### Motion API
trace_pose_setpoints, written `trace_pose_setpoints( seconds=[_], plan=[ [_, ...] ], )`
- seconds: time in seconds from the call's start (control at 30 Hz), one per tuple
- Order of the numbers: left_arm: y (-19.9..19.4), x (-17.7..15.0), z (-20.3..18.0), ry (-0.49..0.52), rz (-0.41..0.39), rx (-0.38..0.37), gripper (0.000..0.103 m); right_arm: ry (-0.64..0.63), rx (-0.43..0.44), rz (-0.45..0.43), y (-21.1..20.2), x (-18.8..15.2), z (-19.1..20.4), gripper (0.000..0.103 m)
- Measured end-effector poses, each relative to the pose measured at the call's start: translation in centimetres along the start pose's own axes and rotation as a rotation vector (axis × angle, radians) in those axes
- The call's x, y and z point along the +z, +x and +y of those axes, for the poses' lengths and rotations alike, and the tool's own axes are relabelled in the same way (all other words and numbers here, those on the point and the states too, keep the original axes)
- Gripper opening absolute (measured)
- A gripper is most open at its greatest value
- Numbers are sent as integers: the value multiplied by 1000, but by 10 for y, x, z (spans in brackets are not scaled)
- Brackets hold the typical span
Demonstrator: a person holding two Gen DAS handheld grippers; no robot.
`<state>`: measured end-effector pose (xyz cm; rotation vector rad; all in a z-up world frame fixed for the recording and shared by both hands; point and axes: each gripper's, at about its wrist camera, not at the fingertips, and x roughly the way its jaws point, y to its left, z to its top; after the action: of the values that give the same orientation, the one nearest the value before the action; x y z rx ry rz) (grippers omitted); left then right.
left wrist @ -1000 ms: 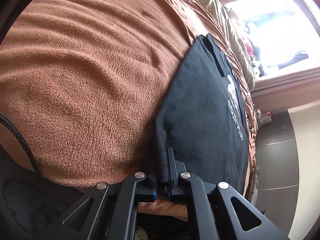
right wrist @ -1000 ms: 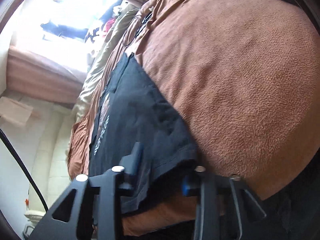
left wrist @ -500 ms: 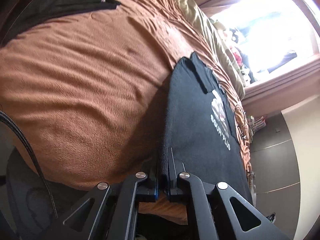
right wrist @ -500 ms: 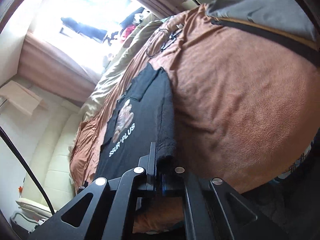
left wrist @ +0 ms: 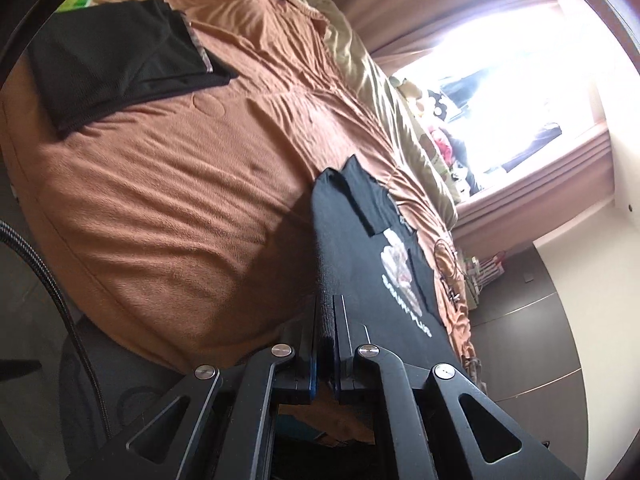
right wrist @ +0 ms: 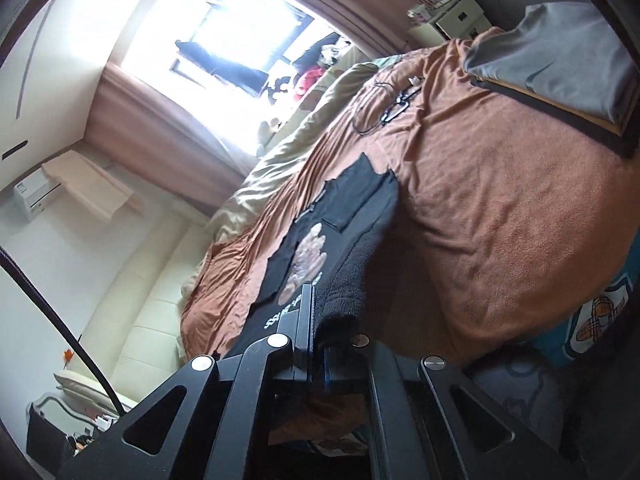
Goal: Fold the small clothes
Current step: 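Lift the hem with both tools and fold it over toward the collar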
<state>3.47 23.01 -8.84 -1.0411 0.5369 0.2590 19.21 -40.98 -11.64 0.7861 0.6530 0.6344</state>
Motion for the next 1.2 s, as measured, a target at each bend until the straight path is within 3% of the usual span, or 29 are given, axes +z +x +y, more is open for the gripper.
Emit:
trace_pose_setpoints(
  seconds=[0.67, 1.2],
  plan=[
    [-106, -23, -3, 16, -91, -120, 5, -63, 62, -53, -68, -32, 18, 0],
    [-85, -4, -2, 13, -84, -116, 5, -77, 46, -39, -25, -4, 14, 0]
  ],
)
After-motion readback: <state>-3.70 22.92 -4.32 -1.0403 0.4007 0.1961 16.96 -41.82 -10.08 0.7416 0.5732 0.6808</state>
